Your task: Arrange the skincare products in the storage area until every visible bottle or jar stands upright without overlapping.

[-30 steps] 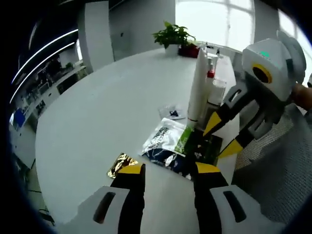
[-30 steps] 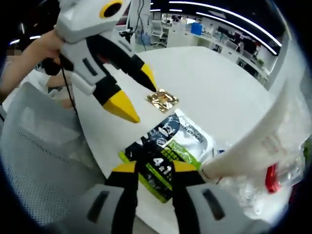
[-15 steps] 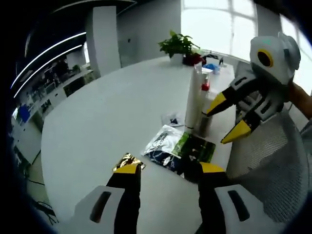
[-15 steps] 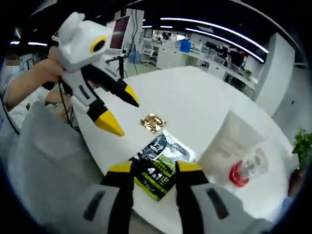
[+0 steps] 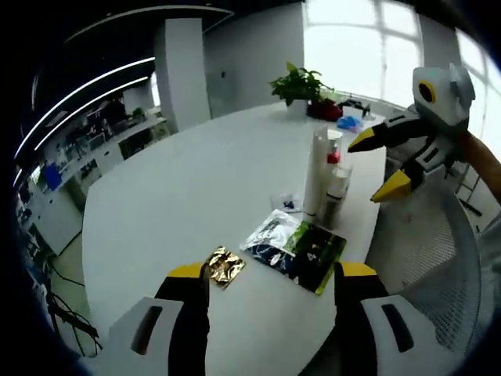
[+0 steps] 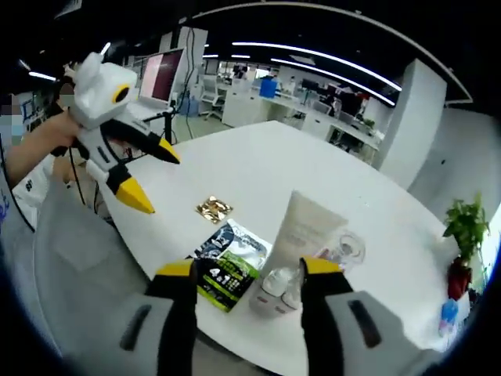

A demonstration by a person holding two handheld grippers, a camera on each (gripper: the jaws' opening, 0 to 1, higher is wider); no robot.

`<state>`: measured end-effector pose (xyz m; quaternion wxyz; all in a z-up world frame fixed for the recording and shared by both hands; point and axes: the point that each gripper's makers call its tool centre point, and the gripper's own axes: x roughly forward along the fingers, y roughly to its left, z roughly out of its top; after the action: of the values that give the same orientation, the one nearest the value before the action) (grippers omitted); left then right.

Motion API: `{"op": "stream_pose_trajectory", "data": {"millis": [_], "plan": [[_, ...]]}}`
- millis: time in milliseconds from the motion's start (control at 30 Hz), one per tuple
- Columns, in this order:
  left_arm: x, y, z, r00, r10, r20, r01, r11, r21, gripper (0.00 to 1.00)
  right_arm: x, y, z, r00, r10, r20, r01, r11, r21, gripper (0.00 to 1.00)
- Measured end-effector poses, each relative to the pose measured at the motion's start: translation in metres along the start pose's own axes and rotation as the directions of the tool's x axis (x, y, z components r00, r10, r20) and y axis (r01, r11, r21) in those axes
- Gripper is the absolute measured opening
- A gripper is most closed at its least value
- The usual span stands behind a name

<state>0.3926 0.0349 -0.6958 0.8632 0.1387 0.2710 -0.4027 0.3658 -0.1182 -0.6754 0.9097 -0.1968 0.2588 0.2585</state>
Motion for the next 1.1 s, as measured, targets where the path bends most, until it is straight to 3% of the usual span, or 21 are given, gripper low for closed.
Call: {"op": "stream_pose_trajectory", "data": {"millis": [267,500,600,767,1100], "plan": [[-0.009,0.002,0.0,0.999,0.05,0.0,-0.05,0.998,-0.034,0.69,-0.011,-0.016,-0.008,1.0,0.002,0.007,-0.003,1.0,0.031,0.72],[-0.018,-0.002,-0.003,0.996,0.089,-0.004,-0.089,0.995,-0.041,0.8,-0.017,-0.023,-0.016,0.998,0.059,0.009,-0.06,0.997,0.038,0.83],[-0.024,-0.009,-0.001,0.996,0.091,0.011,-0.09,0.993,-0.076,0.82,-0.02,-0.026,-0.019,0.997,0.073,0.012,-0.073,0.997,0.038,0.86],[-0.024,-0.014,0.0,0.993,0.116,0.015,-0.115,0.991,-0.069,0.88,-0.022,-0.029,-0.022,0.996,0.086,0.018,-0.086,0.996,0.028,0.91],[-0.021,-0.024,-0.01,0.989,0.144,-0.02,-0.145,0.986,-0.082,0.95,-0.024,-0.036,-0.033,0.993,0.111,0.043,-0.112,0.993,0.022,0.98]]}}
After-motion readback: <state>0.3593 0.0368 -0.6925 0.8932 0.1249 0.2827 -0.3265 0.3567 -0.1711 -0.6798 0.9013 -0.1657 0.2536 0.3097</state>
